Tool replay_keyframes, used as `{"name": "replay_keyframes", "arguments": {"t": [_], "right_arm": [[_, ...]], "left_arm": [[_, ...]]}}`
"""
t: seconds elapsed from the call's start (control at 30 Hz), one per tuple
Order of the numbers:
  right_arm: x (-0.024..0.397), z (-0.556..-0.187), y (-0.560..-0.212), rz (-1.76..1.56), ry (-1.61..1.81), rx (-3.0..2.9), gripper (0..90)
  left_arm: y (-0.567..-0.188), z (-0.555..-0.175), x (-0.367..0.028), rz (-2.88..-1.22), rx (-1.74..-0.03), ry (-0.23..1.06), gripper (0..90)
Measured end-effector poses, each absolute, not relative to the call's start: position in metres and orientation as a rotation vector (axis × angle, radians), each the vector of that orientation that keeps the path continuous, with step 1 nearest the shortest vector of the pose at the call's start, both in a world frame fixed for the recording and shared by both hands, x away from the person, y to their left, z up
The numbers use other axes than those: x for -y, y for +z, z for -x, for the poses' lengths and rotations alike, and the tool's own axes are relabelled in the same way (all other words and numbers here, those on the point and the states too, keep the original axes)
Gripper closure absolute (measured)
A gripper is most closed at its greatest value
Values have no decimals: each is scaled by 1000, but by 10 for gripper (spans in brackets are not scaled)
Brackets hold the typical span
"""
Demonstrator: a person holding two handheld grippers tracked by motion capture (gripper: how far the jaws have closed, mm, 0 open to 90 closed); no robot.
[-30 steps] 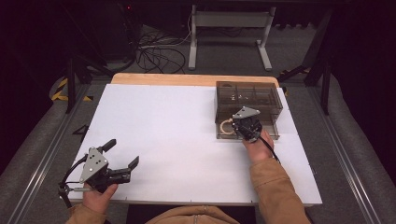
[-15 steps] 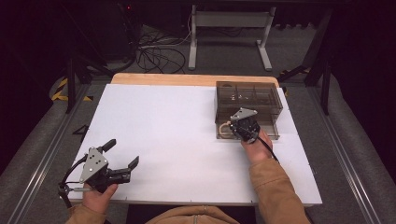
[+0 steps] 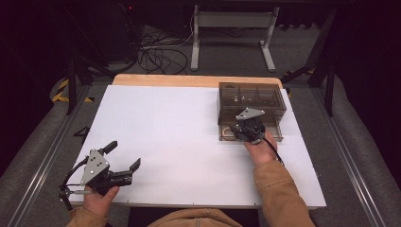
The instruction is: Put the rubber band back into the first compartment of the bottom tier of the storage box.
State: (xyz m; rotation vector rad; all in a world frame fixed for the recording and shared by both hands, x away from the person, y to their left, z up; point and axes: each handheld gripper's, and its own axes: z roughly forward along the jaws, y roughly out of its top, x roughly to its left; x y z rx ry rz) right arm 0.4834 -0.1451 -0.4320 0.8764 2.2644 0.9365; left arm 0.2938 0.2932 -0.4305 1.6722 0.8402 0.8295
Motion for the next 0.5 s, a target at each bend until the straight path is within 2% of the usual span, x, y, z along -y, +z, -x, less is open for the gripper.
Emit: {"name": "replay_keyframes", "arguments": {"t": [0.37,0.5], "right_arm": [[152,-469,-406,-857,1120,-2190,318],[154,-460,-393,-833,1185,-2147,267]], "left_arm": [[-430,-294,-293,-1671,-840,830,55],[-430,-294,-293,-1670,-840,831,55]]}}
